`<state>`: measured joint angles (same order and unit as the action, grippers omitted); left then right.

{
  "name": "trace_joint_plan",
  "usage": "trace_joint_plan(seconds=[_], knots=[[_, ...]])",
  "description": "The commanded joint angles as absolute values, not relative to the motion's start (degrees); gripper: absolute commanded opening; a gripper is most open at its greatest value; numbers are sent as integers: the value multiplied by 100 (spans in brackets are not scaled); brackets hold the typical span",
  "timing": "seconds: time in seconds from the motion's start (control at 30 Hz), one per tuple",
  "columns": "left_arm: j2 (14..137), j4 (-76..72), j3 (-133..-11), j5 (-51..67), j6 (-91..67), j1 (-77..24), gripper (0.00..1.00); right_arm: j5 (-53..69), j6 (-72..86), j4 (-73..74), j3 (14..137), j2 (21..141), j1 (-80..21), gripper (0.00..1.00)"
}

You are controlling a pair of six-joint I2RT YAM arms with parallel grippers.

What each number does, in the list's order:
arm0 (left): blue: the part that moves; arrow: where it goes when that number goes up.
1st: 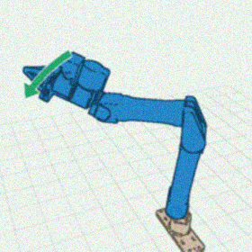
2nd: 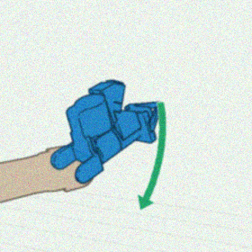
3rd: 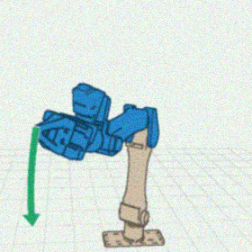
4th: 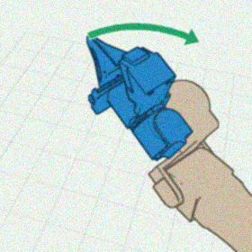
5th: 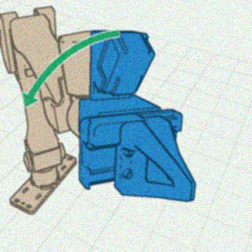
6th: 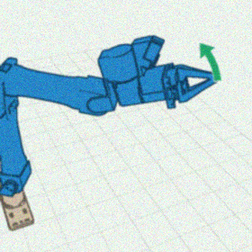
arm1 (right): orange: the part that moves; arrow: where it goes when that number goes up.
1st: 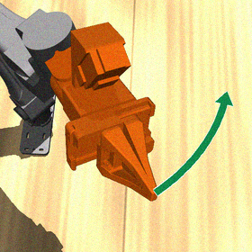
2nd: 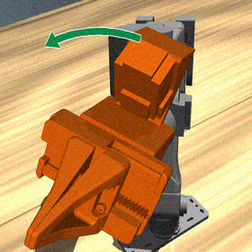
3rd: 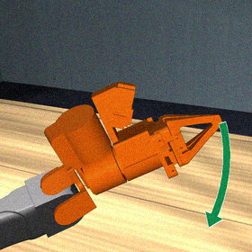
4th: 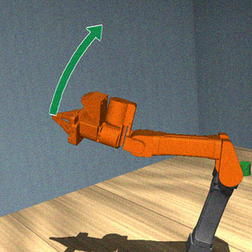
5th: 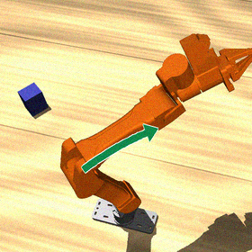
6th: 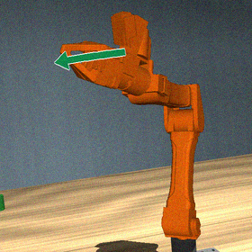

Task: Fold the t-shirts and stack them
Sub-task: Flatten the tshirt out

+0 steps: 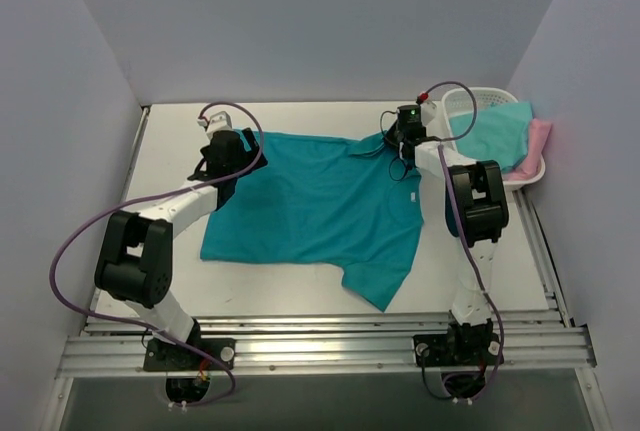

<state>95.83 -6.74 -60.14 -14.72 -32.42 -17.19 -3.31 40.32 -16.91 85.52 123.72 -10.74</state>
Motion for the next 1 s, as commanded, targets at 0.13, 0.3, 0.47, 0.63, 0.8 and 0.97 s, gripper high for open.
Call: trace_joint_plan(seconds=[0.13,0.3,0.47,0.63,0.8,0.97], knots=[[9685,-1046,-6108,-1406,-3182,-1740,94,-264,4025,-1485,9596,12918,-1143,0],[9808,-1125,-6135,-1415,-3146,-1740,94,-211,4051,-1406,10695,13691,-1090,0],[10010,-1125,-6249,-1380,-3050,-1740,94,-228,4315,-1450,11486,14281,-985,0],[10116,-1169,-6293,-1336,-2979,-1740,94,-343,4570,-1721,12023,14669,-739,0],[10265,-1248,-6302,-1266,-2971,-1749,94,-535,4798,-2100,12190,14827,-554,0],[10459,-1266,-6442,-1222,-2936,-1828,94,-676,5053,-3004,11691,14792,-466,11]])
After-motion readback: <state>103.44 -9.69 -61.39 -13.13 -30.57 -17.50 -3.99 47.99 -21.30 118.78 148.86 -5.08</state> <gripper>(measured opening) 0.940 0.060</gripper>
